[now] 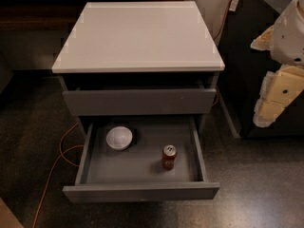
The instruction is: Close middle drawer
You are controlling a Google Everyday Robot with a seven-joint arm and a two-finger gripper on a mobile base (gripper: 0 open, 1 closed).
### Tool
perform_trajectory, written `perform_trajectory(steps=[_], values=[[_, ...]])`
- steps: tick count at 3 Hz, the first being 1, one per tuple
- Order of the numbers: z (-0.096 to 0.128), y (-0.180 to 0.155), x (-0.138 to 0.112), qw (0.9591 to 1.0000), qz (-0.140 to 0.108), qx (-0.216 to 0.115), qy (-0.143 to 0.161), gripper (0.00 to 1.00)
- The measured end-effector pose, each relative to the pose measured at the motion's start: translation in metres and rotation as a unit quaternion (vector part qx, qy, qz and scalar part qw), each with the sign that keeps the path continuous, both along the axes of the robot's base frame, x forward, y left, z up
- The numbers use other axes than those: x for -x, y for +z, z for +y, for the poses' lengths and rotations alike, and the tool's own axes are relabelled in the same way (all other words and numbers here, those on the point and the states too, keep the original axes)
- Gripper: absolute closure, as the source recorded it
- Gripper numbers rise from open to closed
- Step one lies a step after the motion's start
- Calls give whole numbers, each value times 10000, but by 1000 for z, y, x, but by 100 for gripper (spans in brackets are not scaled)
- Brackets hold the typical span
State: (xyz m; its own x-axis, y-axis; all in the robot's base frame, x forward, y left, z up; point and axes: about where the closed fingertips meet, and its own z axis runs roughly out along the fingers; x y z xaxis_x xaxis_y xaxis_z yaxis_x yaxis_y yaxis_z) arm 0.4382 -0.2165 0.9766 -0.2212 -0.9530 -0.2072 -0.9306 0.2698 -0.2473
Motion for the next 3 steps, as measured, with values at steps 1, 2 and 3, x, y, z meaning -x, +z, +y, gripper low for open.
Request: perform_trajectory(steps=[1, 2, 3], values=[[2, -3, 1, 10000, 13, -44, 19, 0], [23, -26, 7, 9988, 145, -436, 192, 0], [48, -59, 14, 9955, 288, -816, 393, 0]])
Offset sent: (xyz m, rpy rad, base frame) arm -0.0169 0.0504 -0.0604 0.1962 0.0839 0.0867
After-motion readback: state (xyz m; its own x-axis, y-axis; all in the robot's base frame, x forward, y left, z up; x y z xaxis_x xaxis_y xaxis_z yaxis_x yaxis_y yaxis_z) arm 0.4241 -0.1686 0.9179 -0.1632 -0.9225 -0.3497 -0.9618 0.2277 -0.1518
